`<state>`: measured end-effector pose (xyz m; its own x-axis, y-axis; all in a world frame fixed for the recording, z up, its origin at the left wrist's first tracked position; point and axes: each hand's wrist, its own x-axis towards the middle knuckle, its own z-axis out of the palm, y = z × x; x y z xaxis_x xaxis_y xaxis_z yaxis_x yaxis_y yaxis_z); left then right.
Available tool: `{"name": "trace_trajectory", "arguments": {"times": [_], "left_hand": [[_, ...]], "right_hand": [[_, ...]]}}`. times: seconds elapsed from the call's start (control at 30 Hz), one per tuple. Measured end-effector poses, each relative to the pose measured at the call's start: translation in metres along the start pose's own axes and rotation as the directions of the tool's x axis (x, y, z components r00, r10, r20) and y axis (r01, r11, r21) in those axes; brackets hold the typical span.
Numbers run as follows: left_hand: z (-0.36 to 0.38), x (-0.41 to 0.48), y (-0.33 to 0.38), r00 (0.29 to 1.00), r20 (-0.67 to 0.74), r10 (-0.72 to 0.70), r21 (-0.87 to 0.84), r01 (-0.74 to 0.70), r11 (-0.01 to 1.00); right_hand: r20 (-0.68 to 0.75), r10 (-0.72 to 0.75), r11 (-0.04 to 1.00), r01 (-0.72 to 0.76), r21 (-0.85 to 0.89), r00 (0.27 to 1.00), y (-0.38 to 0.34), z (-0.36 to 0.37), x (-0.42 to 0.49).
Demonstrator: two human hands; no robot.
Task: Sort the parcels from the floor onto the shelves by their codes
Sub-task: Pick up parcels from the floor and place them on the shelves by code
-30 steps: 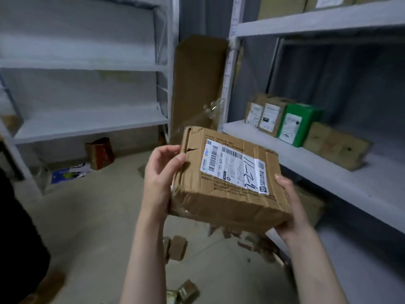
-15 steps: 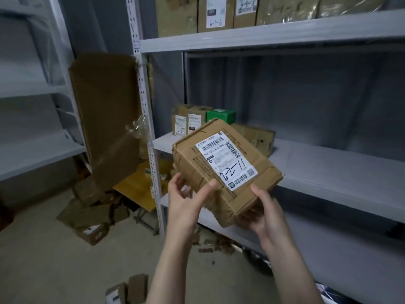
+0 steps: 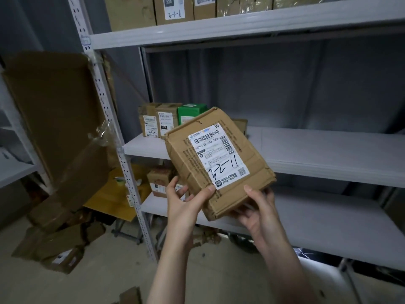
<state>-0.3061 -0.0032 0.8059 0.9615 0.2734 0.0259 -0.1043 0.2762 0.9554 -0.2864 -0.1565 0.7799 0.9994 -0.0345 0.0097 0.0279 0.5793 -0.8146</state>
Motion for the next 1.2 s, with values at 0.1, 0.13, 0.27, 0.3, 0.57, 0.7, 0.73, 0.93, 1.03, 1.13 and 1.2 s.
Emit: {"name": "trace_trajectory", "arguments": {"times": [0.1,0.13,0.27,0.3,0.57,0.7,0.73,0.93,1.03,1.13,1.2], "left_hand": [[-0.007,0.005,0.005,0.999,0.04,0.009,-0.015,-0.008,1.0],[-0.01,0.007,0.007,0.998,0.056,0.013,-0.016,-0.013,1.0],[-0.018,0.009,0.011,0.993,0.118,0.008,-0.014,-0.006,1.0],[-0.02,0.009,0.01,0.992,0.129,0.006,-0.012,-0.005,1.0],[-0.028,0.009,-0.002,0.986,0.169,-0.004,-0.01,0.006,1.0],[-0.017,0.012,-0.009,0.985,0.175,0.012,-0.021,-0.008,1.0],[-0.014,0.013,-0.011,0.984,0.175,0.021,-0.034,-0.016,0.999],[0.009,0.033,-0.027,0.988,0.144,0.06,-0.04,-0.054,0.998],[0.025,0.049,-0.034,0.988,0.14,0.067,-0.012,-0.066,0.998],[0.047,0.067,-0.037,0.988,0.126,0.084,0.023,-0.088,0.996],[0.065,0.081,-0.041,0.985,0.13,0.112,0.048,-0.119,0.992]], "right_hand": [[-0.054,-0.004,1.0,0.004,-0.002,0.999,-0.003,-0.003,-0.002],[-0.074,-0.016,1.0,0.015,-0.019,0.997,-0.004,-0.004,-0.003],[-0.115,-0.099,0.988,0.084,-0.127,0.988,-0.005,-0.005,-0.009],[-0.109,-0.118,0.986,0.103,-0.133,0.987,-0.005,-0.003,-0.011],[-0.107,-0.136,0.985,0.123,-0.122,0.985,-0.001,-0.012,-0.028],[-0.103,-0.121,0.988,0.11,-0.108,0.987,-0.006,-0.028,-0.025],[-0.093,-0.118,0.986,0.106,-0.126,0.989,-0.007,-0.034,-0.022],[-0.014,-0.101,0.964,0.094,-0.248,0.995,-0.015,-0.065,0.006],[-0.025,-0.112,0.964,0.103,-0.247,0.993,-0.021,-0.075,0.026],[-0.048,-0.125,0.958,0.108,-0.264,0.991,-0.03,-0.086,0.048],[-0.073,-0.133,0.959,0.11,-0.262,0.988,-0.037,-0.098,0.063]]}}
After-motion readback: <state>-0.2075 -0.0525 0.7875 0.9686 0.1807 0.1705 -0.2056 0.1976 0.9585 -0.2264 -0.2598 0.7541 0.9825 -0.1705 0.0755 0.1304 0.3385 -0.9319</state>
